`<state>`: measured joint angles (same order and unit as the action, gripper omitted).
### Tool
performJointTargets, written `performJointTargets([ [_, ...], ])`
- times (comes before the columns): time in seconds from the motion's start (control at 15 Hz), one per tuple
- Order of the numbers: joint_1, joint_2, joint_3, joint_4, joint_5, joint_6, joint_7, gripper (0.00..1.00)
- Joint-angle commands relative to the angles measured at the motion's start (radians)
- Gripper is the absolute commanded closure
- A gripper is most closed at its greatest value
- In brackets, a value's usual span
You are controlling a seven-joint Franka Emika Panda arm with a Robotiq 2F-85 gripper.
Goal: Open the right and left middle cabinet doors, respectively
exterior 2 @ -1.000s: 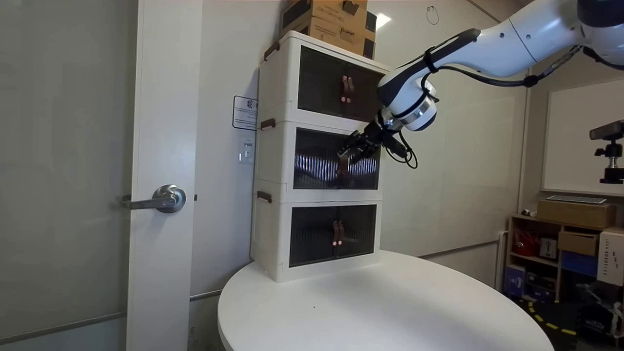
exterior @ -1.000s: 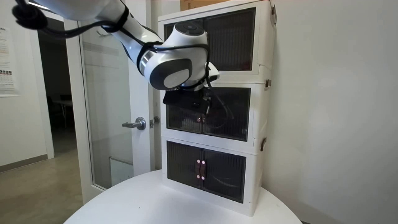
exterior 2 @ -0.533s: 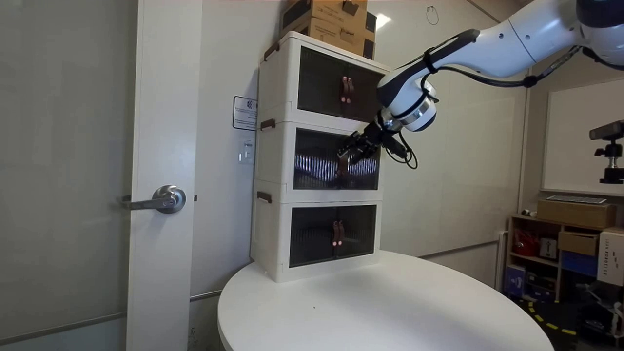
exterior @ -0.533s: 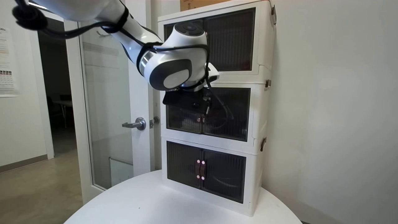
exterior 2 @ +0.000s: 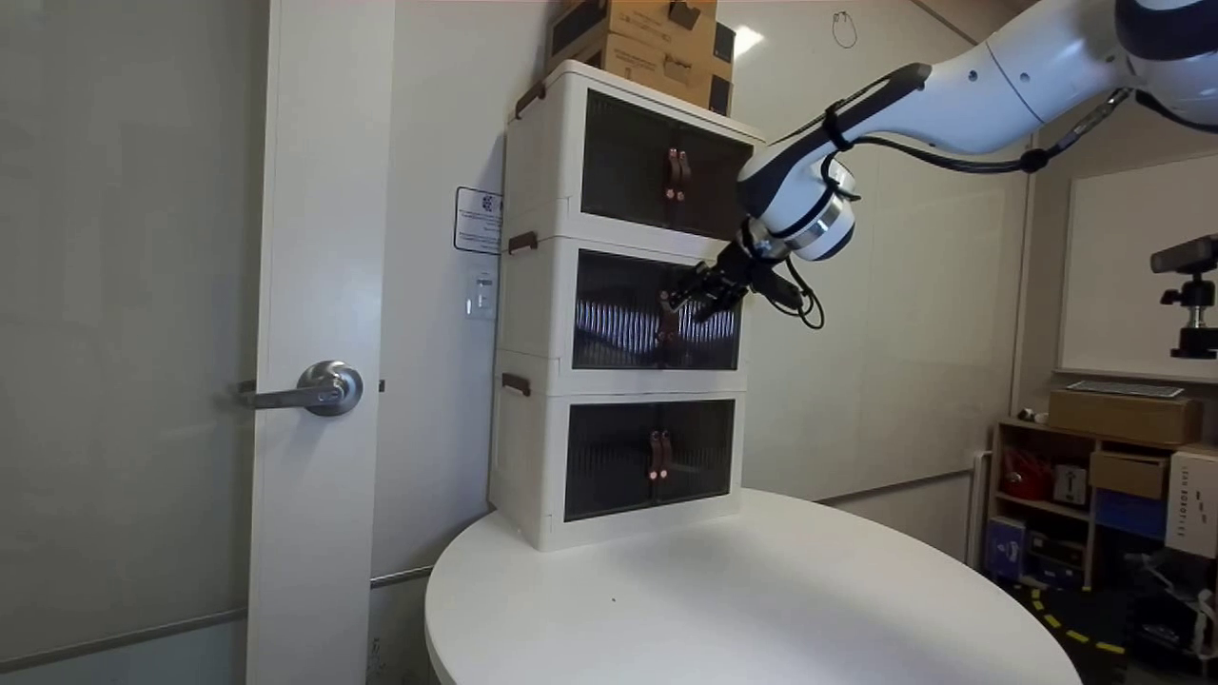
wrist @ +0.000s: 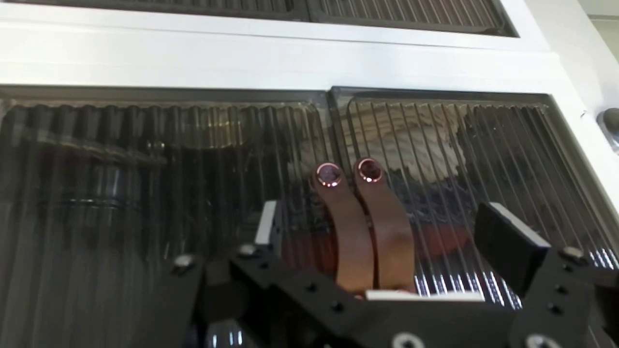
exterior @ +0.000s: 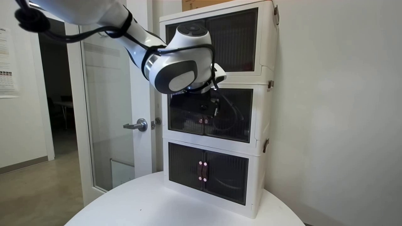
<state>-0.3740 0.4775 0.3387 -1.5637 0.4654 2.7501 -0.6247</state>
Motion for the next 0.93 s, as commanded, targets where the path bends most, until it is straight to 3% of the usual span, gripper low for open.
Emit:
performJointTargets([
  [0.0,-0.021,0.019,0.043,0.037,0.045,0.038,-0.056,0.0],
  [0.4,-0.087,0.053,0.146,0.084,0.121,0.025,-0.133,0.0],
  [0.87,-0.14,0.106,0.199,0.114,0.127,-0.002,-0.153,0.0],
])
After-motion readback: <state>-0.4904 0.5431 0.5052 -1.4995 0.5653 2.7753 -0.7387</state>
